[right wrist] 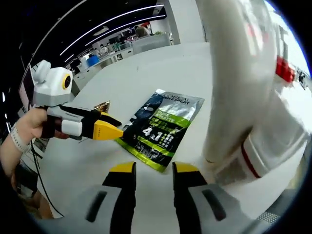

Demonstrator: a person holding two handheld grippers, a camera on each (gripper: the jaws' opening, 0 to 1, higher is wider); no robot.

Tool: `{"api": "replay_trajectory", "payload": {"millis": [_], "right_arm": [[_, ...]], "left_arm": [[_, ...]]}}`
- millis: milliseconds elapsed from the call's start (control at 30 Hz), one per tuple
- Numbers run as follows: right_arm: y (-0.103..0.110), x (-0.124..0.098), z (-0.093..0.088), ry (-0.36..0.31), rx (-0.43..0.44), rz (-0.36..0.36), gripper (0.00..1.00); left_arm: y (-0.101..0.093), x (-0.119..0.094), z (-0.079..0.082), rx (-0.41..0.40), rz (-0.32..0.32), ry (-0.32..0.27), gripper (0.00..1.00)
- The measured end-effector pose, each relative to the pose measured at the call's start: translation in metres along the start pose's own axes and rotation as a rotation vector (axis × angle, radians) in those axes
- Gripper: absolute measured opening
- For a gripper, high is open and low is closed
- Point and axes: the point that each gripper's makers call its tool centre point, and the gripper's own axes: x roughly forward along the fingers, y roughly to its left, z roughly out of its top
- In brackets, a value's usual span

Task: Arrange the skincare products in the storage area until every visible bottle or jar stands upright without overlapping.

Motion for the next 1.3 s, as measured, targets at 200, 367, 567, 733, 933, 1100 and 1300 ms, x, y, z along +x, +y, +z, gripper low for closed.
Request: {"api": "replay_trajectory", "payload": {"millis": [200,367,567,733,933,1100,1300], "right_arm": [[-0.008,0.002,0.0,-0.013,0.066,-0.018,0.15],[-0.007,0.001,-0.004,-0.008,0.068,-0.014,0.04],[-0.005,-0.001,-0.002,0.011,-0.009,0.006,0.01],[0.001,-0.014,0.005,0.011,-0.047,0.053,0.01],[0.002,-0.032,-0.002,0.041,-0.073,0.094,0.01],[0.004,-0.042,-0.012,0.09,-0.173,0.115,0.01],[-0.005,-0.053,-0.02,0.122,-0.164,0.118,0.01]], "left_arm": [[0.014,0.007,0.003,-0.041,-0.002,-0.014,0.1],[0.014,0.003,-0.001,-0.044,-0.011,-0.021,0.0],[0.01,0.0,-0.01,-0.082,-0.04,-0.024,0.0],[-0.001,-0.01,-0.021,-0.079,-0.044,-0.012,0.0],[-0.03,-0.024,-0.048,-0.098,-0.068,0.003,0.0],[-0.052,-0.025,-0.064,-0.117,-0.112,0.012,0.0],[-0.058,-0.032,-0.063,-0.116,-0.094,-0.022,0.0]]}}
